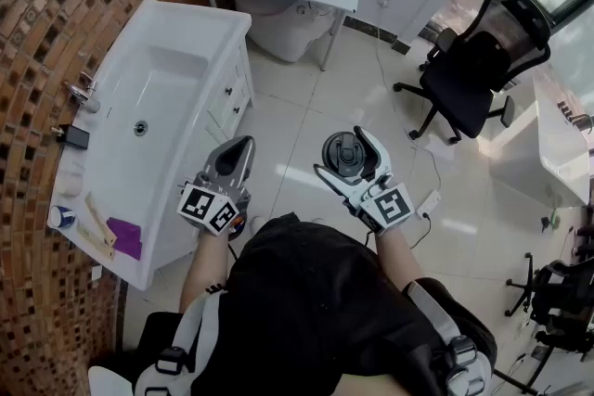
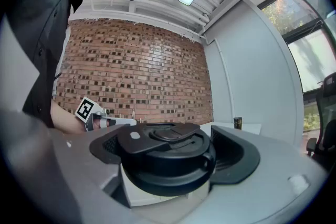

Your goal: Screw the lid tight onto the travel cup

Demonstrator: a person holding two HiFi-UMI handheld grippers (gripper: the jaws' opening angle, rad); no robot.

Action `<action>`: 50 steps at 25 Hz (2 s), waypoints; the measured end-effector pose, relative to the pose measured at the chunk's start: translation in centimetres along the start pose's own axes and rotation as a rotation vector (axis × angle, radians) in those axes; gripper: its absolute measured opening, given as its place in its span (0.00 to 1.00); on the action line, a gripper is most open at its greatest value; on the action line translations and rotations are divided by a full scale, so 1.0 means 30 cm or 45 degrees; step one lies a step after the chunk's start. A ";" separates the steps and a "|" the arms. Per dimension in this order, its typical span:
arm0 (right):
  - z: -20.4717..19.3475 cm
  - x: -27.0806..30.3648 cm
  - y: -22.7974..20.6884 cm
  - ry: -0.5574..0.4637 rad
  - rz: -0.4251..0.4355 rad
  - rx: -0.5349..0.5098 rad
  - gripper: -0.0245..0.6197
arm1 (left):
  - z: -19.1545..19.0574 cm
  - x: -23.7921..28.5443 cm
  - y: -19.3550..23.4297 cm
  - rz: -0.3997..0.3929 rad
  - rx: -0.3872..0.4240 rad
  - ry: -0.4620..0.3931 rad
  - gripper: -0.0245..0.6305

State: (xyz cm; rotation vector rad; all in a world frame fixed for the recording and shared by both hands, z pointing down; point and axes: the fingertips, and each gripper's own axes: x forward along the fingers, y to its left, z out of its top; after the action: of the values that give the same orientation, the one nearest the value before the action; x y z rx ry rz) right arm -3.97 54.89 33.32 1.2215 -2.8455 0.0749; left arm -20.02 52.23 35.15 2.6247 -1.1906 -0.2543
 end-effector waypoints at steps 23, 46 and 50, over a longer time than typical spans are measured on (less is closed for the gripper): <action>0.014 0.119 -0.052 -0.031 -0.155 0.081 0.78 | -0.003 0.085 0.148 -0.129 -0.067 0.036 0.04; 0.034 0.133 -0.617 -0.132 0.060 0.101 0.78 | -0.031 0.622 0.008 0.021 0.073 0.026 0.04; 0.020 0.146 -0.660 -0.144 0.028 0.128 0.78 | -0.036 0.650 0.027 0.022 0.065 0.032 0.04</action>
State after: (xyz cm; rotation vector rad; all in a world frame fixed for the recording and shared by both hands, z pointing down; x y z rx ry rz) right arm 7.35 38.07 33.51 1.2512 -2.9865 0.1560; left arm -7.62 37.11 35.34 2.6519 -1.2269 -0.1893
